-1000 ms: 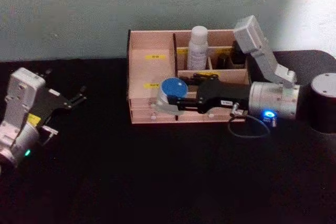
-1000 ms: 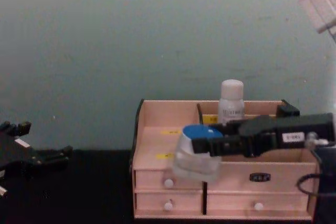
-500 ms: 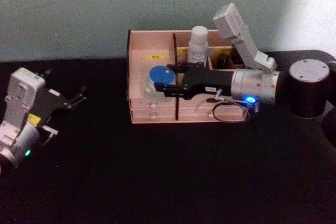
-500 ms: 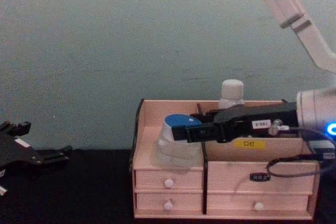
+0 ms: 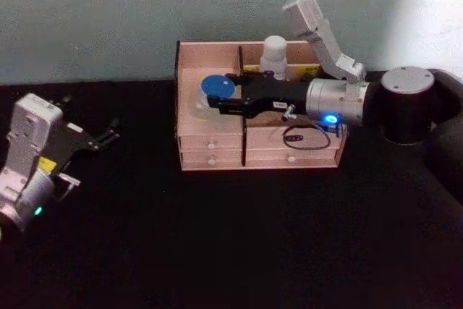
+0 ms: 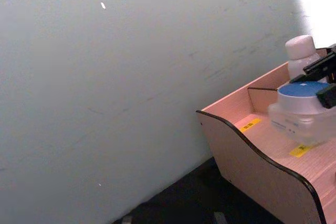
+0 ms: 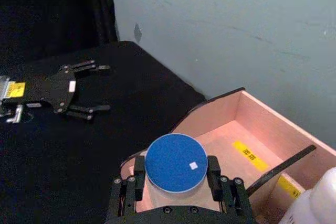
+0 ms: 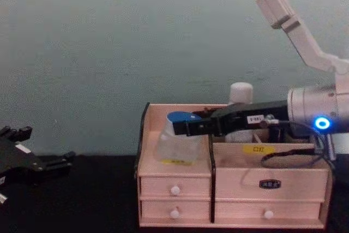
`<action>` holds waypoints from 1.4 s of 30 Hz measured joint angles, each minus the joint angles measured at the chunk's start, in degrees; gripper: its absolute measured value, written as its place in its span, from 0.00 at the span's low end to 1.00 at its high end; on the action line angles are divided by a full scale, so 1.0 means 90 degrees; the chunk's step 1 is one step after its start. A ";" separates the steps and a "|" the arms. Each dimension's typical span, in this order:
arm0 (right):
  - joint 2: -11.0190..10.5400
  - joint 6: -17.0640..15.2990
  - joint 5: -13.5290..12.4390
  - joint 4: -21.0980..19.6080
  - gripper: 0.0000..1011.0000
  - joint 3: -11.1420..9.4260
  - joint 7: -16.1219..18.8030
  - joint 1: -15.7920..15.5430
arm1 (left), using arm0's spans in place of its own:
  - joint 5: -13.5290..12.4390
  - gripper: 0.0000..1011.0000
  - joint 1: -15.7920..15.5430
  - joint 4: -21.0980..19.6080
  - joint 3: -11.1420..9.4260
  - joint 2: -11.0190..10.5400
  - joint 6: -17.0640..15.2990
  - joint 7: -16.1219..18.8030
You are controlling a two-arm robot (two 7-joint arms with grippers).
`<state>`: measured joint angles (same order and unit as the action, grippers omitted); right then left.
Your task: Pick up the facial cleanser and watermelon frost from the table and place them into the tiered storage box.
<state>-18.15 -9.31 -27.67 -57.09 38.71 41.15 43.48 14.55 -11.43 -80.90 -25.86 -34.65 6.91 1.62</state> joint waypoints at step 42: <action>0.0631 0.0111 0.0222 0.1269 0.70 -0.0252 0.0141 0.0458 | 0.0000 0.99 0.0000 0.0000 0.0000 0.0000 0.0000 0.0000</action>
<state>-12.47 -8.31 -25.68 -45.67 36.44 42.42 47.60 14.55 -11.43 -80.90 -25.86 -34.65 6.91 1.62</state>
